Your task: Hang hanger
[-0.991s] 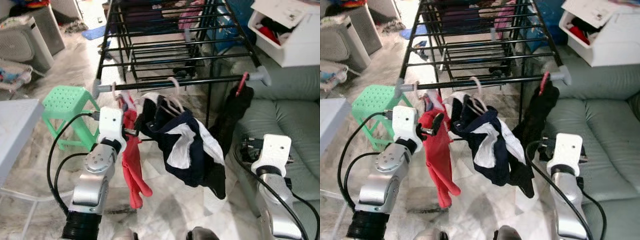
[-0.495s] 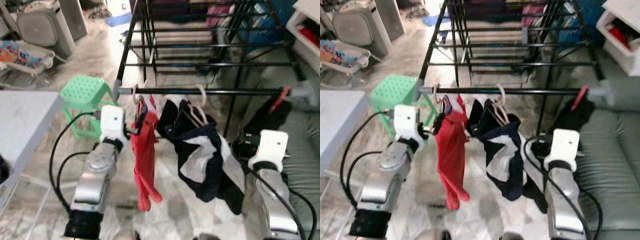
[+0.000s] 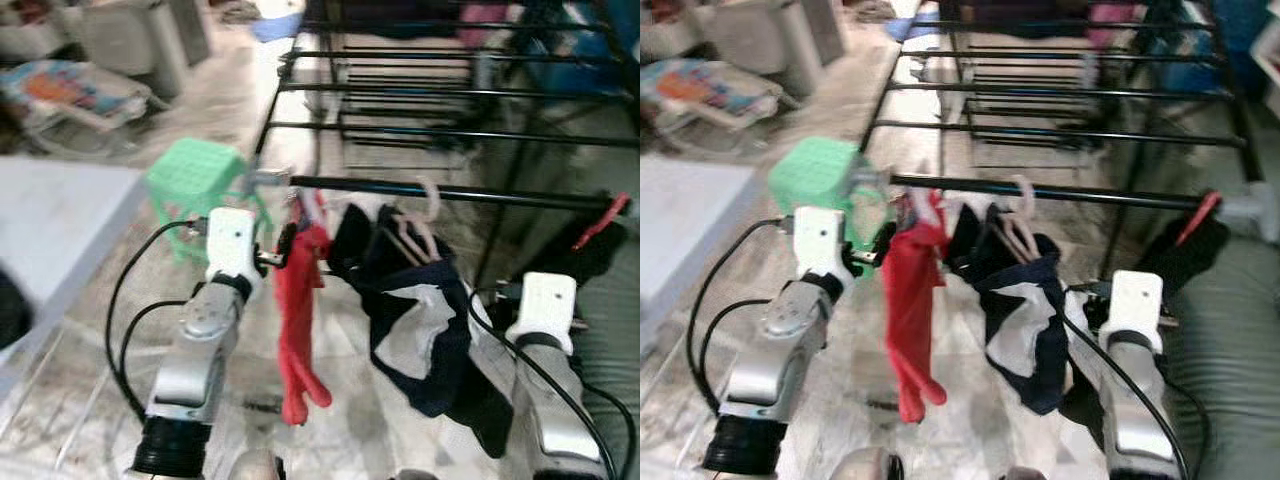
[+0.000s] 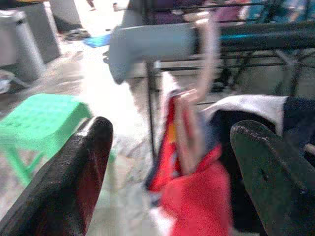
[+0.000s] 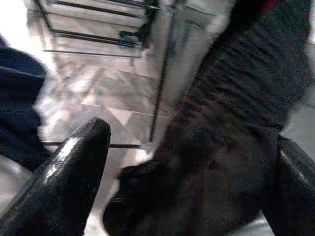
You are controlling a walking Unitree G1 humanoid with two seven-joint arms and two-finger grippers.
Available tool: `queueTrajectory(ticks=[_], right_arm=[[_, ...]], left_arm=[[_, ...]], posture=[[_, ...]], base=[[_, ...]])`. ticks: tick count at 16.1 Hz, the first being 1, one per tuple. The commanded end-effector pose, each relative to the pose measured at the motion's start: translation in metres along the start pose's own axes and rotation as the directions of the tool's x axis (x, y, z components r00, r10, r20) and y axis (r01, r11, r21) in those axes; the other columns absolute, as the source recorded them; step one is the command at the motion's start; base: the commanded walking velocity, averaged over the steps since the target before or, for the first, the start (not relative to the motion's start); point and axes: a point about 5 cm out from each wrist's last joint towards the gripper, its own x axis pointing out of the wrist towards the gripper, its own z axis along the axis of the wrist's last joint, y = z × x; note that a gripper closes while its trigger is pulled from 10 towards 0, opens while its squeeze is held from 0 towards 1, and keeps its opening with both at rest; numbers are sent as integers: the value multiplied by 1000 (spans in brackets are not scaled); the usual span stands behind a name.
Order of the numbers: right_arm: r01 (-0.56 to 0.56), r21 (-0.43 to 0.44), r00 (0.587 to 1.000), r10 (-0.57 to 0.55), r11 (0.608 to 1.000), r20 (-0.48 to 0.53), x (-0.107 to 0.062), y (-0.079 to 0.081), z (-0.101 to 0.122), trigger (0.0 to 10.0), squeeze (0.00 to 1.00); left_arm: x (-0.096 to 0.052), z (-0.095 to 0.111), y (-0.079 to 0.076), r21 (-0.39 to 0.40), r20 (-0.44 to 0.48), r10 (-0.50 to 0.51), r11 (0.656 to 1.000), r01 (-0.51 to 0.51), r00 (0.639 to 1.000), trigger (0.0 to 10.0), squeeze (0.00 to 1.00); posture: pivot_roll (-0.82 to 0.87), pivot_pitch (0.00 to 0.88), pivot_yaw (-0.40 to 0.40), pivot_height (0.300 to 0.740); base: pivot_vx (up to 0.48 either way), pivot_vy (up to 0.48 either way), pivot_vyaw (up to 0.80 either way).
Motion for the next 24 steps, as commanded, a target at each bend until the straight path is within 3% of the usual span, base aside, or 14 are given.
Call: queueTrajectory(ticks=[1,4,9,16,17,24], right_arm=[[-14,8,998,14,1000,-59,0,2,-11,10000,0],[-2,-7,988,1,1000,-154,17,-10,-22,10000,0],[79,-54,983,-86,995,-164,37,-37,-19,10000,0],[3,-55,993,-10,998,-119,75,-30,7,10000,0],[11,-45,992,-17,999,-123,79,-33,9,0,0],[67,-16,988,-68,998,-138,82,-41,3,0,0]], left_arm=[[-1,0,1,4,-6,-2,1000,2,1000,10000,0],[-2,-1,0,2,-9,-6,1000,6,1000,10000,0],[-2,-1,0,0,-15,-20,1000,20,1000,10000,0],[-4,0,-9,0,-22,-94,996,94,995,10000,0],[-4,0,-8,1,-23,-92,996,92,995,10000,0],[-6,-1,-11,-3,-35,-107,994,107,994,10000,0]], posture=[[-49,63,63,740],[-42,63,62,740],[-37,63,63,740],[-17,70,70,740],[-17,70,70,740],[-6,80,74,740]], base=[[0,0,0],[0,0,0],[0,0,0],[0,0,0],[0,0,0],[0,0,0]])
